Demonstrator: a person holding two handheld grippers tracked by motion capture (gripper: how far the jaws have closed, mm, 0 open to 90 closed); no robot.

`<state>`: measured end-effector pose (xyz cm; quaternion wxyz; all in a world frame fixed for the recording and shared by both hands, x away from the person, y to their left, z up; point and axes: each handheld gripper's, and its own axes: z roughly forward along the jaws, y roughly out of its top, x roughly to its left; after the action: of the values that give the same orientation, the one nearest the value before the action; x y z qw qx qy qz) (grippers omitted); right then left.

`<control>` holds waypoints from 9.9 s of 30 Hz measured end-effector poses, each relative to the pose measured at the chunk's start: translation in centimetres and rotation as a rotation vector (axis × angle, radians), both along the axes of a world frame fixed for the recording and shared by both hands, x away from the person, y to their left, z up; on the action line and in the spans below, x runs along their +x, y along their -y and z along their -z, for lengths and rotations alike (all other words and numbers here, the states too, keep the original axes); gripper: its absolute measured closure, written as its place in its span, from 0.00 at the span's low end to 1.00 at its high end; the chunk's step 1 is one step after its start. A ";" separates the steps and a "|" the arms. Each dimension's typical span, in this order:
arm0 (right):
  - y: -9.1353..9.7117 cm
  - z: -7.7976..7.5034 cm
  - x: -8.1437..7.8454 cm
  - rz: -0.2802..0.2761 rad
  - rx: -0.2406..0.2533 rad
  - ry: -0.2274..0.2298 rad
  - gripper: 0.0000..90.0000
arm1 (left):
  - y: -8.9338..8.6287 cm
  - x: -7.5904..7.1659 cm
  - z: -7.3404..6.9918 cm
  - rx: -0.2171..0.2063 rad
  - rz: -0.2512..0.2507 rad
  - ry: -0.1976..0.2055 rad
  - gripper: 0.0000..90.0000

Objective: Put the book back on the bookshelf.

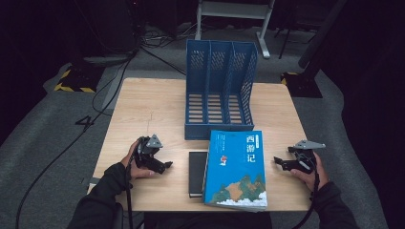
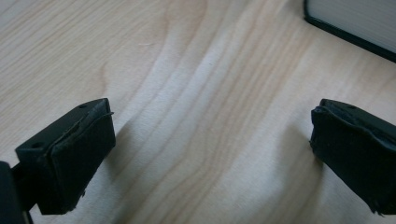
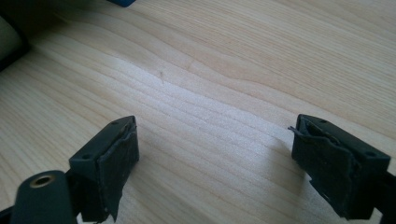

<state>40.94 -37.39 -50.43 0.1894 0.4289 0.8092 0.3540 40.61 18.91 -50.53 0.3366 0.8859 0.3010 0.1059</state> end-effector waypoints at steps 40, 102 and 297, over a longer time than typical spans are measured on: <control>-3.9 -9.1 -4.5 -0.252 0.119 0.010 0.26 | 3.2 -3.1 -3.7 0.011 0.086 0.010 0.21; -9.6 -11.5 -5.7 -0.504 0.100 -0.144 0.25 | 11.5 0.9 -5.4 -0.043 0.134 0.089 0.27; -7.9 -14.7 -9.2 -0.445 0.255 0.588 0.47 | 14.8 -6.9 -18.8 -0.456 0.401 0.340 0.57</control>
<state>31.76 -29.49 -35.69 0.2769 0.1432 0.7433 0.5919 33.75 4.13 -31.76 0.5853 0.7991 0.0766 0.1138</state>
